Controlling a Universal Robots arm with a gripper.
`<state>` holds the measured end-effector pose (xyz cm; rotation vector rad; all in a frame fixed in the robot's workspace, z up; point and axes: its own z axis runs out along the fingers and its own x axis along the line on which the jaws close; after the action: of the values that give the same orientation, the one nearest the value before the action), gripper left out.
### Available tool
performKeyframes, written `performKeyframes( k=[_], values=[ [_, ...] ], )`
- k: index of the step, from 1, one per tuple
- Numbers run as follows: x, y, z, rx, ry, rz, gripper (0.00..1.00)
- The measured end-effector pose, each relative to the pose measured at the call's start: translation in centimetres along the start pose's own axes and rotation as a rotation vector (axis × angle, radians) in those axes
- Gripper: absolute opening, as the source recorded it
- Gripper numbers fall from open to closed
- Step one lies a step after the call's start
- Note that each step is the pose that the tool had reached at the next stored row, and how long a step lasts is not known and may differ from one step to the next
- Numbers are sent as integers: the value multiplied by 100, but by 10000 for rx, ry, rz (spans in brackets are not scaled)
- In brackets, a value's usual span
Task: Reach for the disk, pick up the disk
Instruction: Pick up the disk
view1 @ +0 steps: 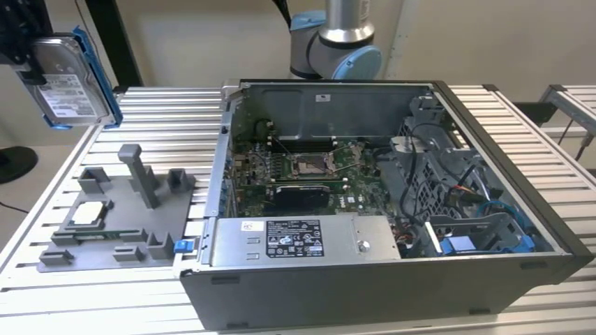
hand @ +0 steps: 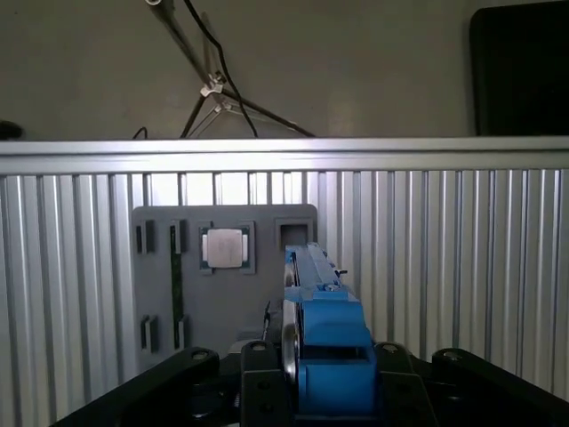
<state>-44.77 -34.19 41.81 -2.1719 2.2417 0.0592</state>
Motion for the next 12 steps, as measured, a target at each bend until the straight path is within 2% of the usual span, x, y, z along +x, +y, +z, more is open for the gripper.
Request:
performKeyframes(
  k=[12],
  values=[
    [-9,3,-231,0,0,0,0]
  ],
)
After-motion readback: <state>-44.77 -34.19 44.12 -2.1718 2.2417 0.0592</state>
